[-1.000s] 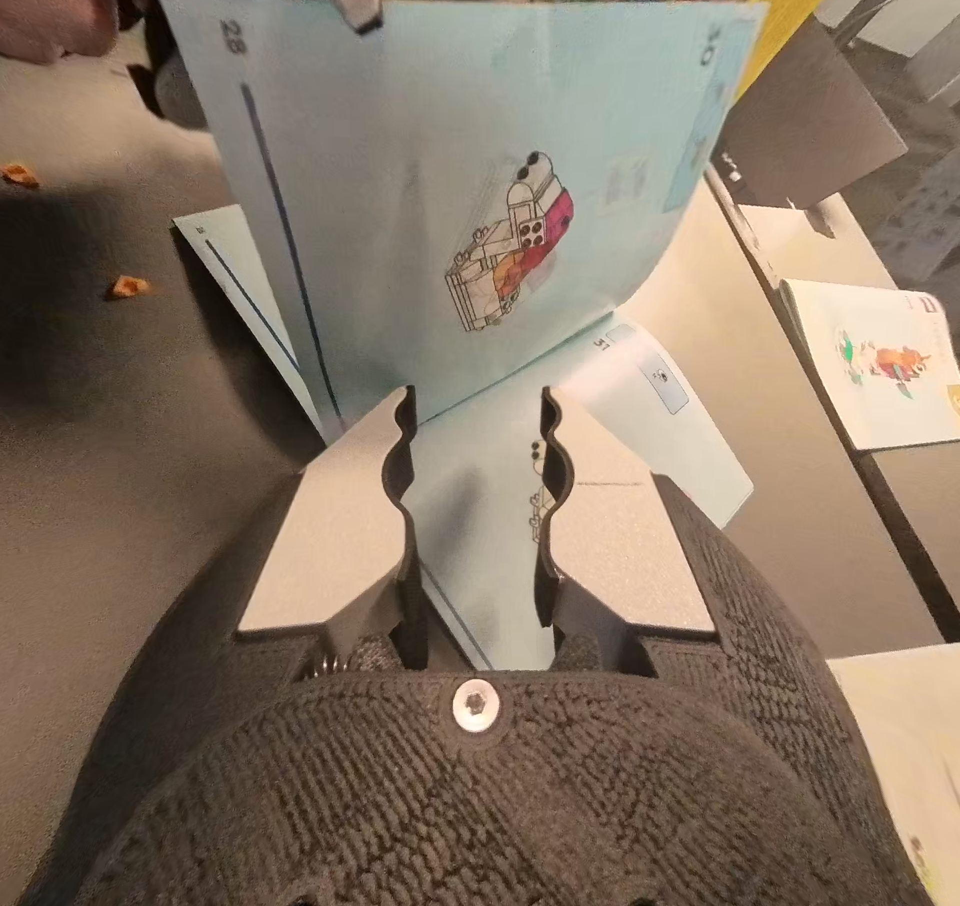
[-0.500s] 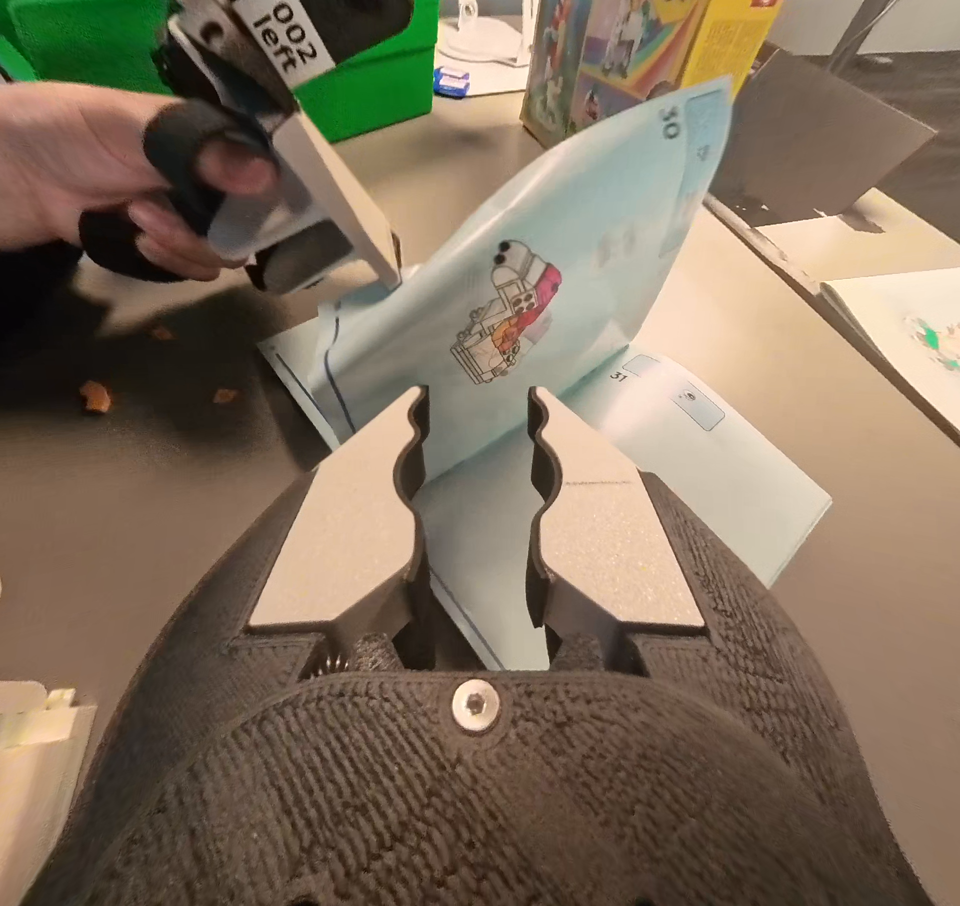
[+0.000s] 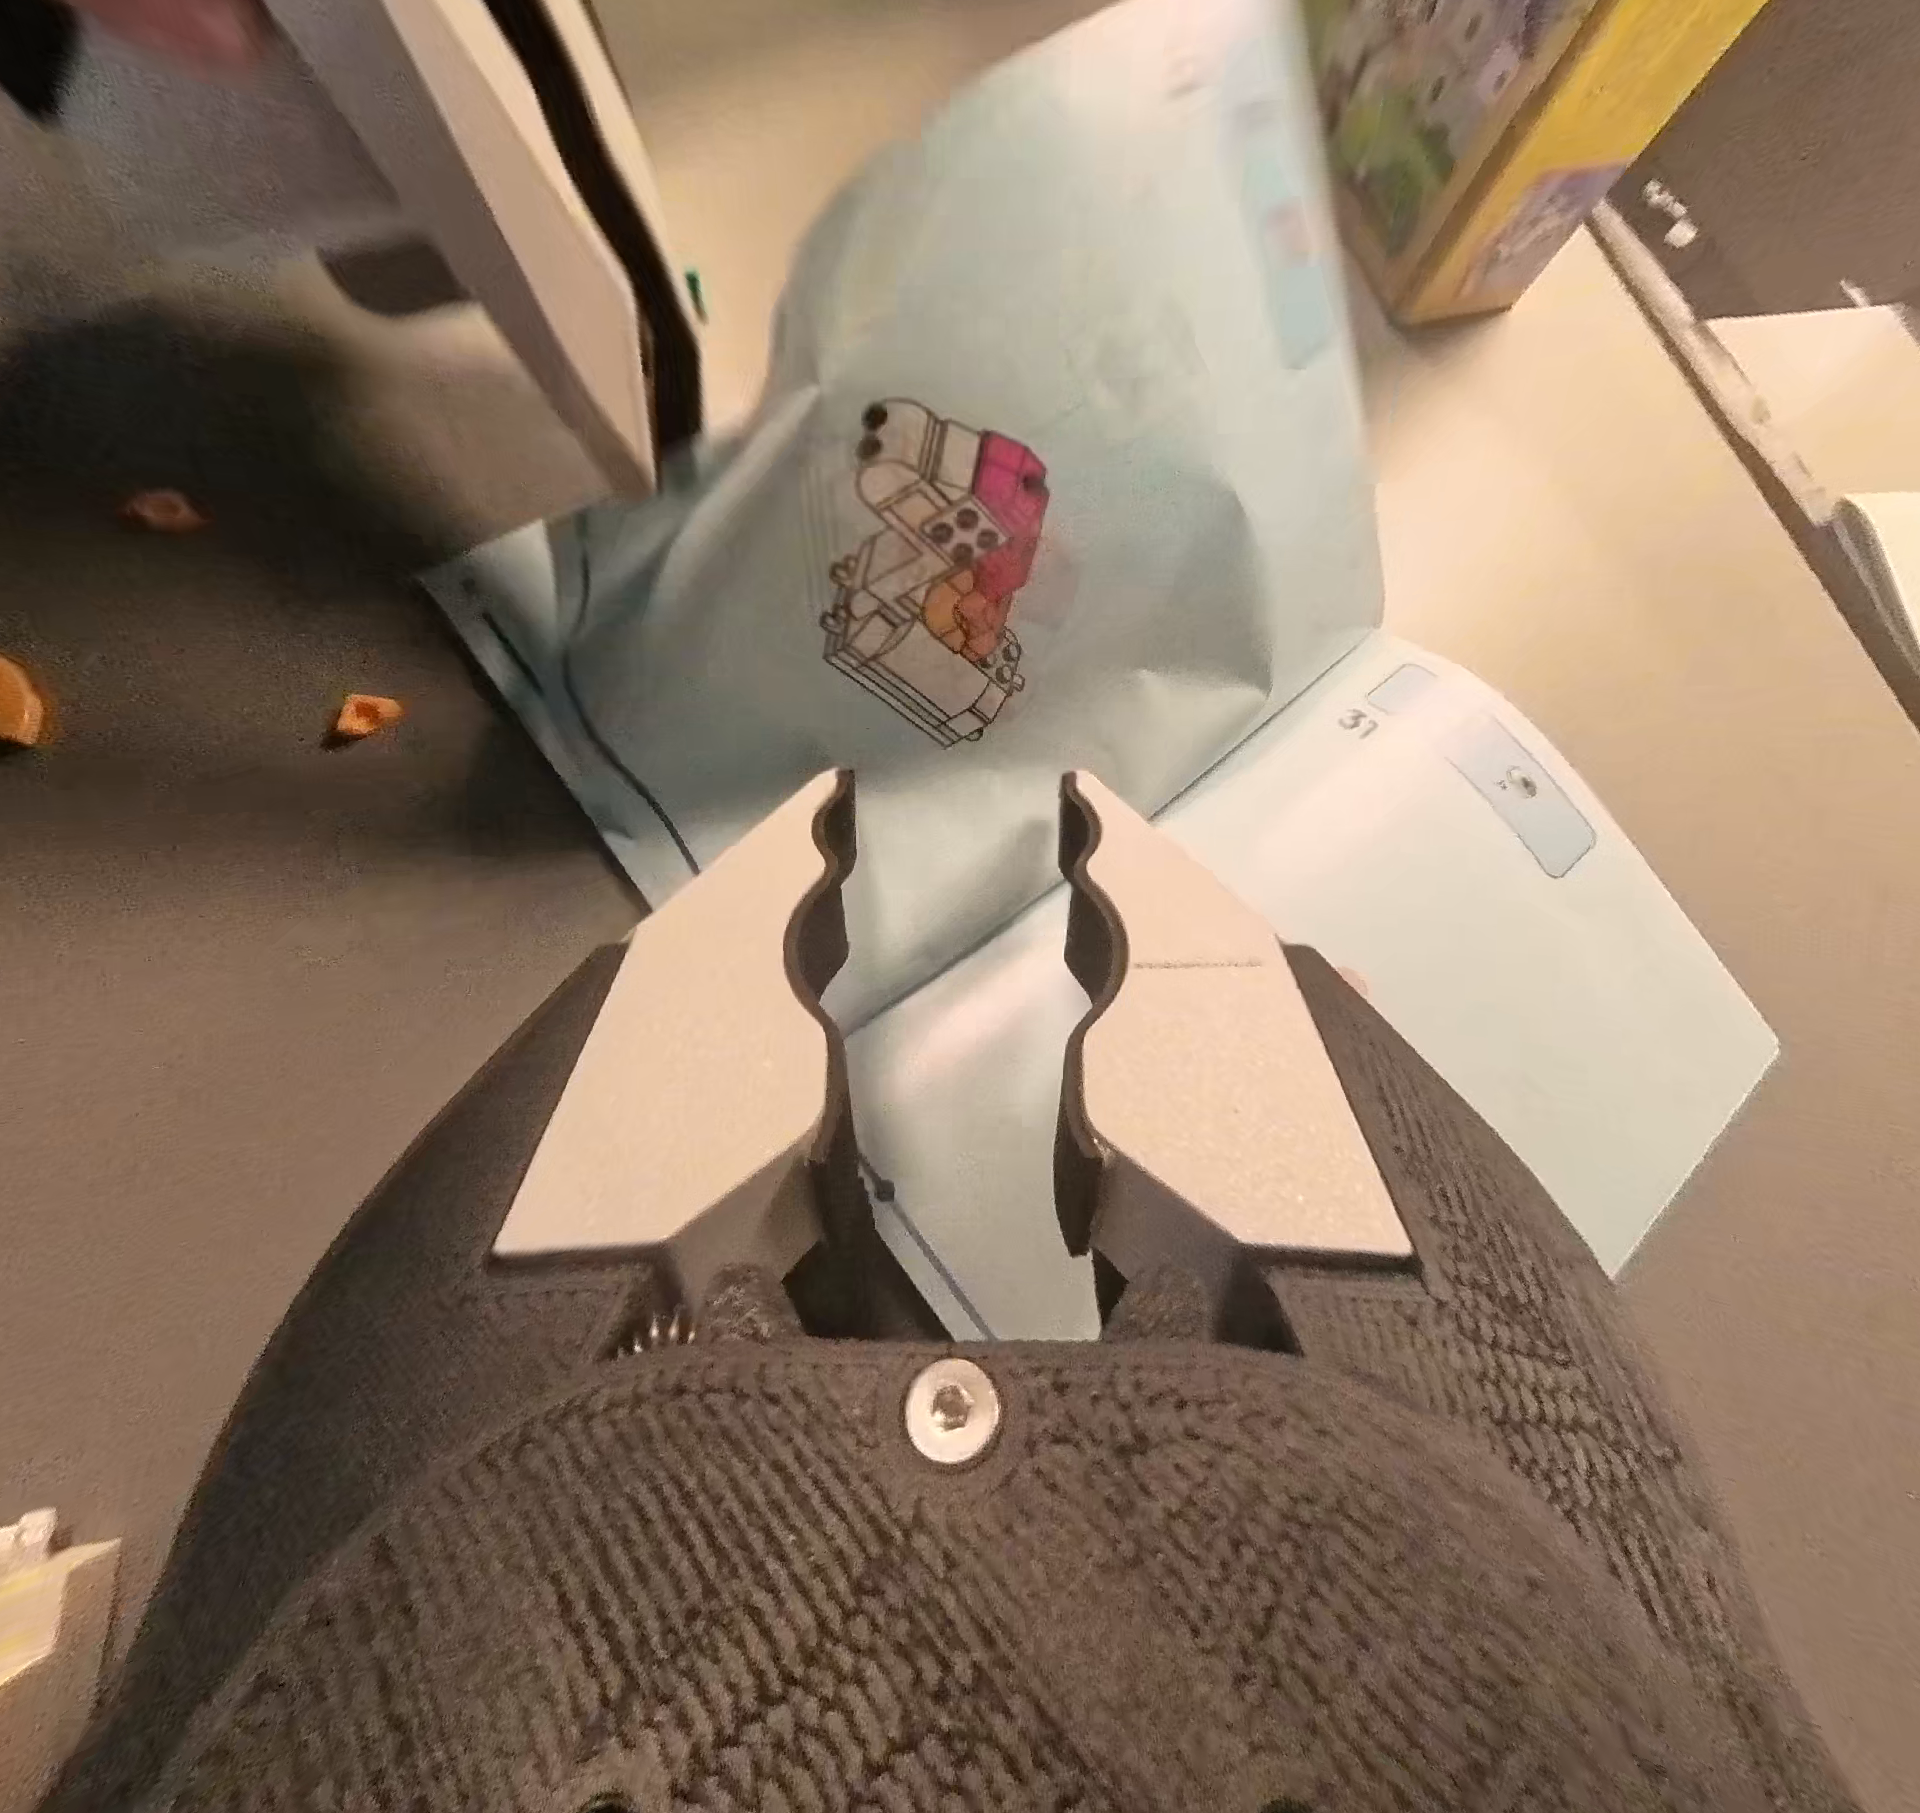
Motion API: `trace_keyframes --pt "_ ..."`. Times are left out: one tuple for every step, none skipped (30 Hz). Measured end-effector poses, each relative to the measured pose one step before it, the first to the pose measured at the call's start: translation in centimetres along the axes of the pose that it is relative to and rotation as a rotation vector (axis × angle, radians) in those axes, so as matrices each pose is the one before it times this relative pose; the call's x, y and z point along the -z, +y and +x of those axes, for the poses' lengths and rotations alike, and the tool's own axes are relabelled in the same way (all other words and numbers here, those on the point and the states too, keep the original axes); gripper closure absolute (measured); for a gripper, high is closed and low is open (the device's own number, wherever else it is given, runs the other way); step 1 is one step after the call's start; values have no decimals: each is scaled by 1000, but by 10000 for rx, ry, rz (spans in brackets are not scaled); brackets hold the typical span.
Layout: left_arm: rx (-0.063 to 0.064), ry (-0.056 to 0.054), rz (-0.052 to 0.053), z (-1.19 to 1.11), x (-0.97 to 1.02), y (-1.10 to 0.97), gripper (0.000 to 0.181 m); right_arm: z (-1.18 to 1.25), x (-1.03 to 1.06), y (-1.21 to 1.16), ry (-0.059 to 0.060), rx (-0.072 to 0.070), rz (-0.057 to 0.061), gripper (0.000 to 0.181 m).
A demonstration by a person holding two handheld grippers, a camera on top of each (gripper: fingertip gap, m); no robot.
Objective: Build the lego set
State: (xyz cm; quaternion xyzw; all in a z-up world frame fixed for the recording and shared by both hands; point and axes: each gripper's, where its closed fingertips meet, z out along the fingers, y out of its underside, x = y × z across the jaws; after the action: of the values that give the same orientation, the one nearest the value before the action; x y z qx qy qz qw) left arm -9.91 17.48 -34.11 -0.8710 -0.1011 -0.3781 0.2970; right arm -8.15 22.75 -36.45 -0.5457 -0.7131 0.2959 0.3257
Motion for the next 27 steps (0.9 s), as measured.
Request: trace_keyframes --pt "-399 -516 407 -142 698 -586 163 -77 -140 223 -99 -95 -127 141" --pt "-424 -424 540 -39 692 -808 161 -98 -147 103 -118 -138 -4 141" --pt "-464 -404 594 -105 622 -943 160 -123 -135 31 -145 -155 60 141" --pt "-483 -341 611 -123 498 -979 159 -21 -17 38 -79 -103 -42 141" --pt "-462 -215 512 -51 278 -818 158 5 -21 13 -24 -26 -15 141" --pt "-368 -133 276 -86 -10 -441 158 5 -11 8 -7 -8 -2 141" --pt "-295 -1 64 -19 -279 -105 158 8 -4 0 -6 -8 -2 141" --pt "-145 -39 -68 -157 -422 152 159 3 3 5 -7 -10 -1 141" --pt "-38 -57 -194 -264 -483 376 159 6 -10 9 -4 -13 -3 141" --pt "36 -4 -232 -195 -449 416 159 52 -7 3 19 -25 -6 140" --pt "56 8 -142 -136 -326 304 159 76 -12 12 36 -39 -5 139" --pt "8 -42 -17 -170 -171 111 159 144 -16 2 66 -63 -8 137" --pt "-71 -58 75 -166 -41 -49 159 150 -11 22 64 -76 -10 136" --pt "-122 -58 157 -136 80 -205 159 172 -16 21 66 -91 -11 134" --pt "-118 -43 222 -110 151 -286 159 193 -8 17 78 -99 -13 133" --pt "-103 61 278 37 195 -361 158 112 -6 5 42 -55 -3 133" --pt "-83 165 348 188 218 -424 158 11 15 -9 7 6 10 133" --pt "-50 246 380 303 235 -417 157 -10 55 -54 30 96 45 133" --pt "-5 325 384 404 222 -392 156 -114 115 -113 -35 117 92 132" --pt "21 302 380 344 189 -369 154 -162 202 -233 -99 61 168 132" --pt "18 232 319 261 155 -279 151 -121 312 -407 -90 -12 260 134" --pt "3 187 231 208 115 -195 149 -75 401 -535 -83 -52 301 135" --pt "-32 180 169 248 79 -149 148 123 442 -434 21 -86 189 136" --pt "-115 170 119 255 86 -98 145 175 441 -282 65 -50 79 135" --pt "-187 57 73 106 110 -12 144 150 470 -232 85 7 87 135" --pt "-182 -61 51 -75 100 9 144 182 510 -160 114 20 81 134" --pt "-140 -40 40 -31 103 -8 144 212 581 -130 130 12 91 133"
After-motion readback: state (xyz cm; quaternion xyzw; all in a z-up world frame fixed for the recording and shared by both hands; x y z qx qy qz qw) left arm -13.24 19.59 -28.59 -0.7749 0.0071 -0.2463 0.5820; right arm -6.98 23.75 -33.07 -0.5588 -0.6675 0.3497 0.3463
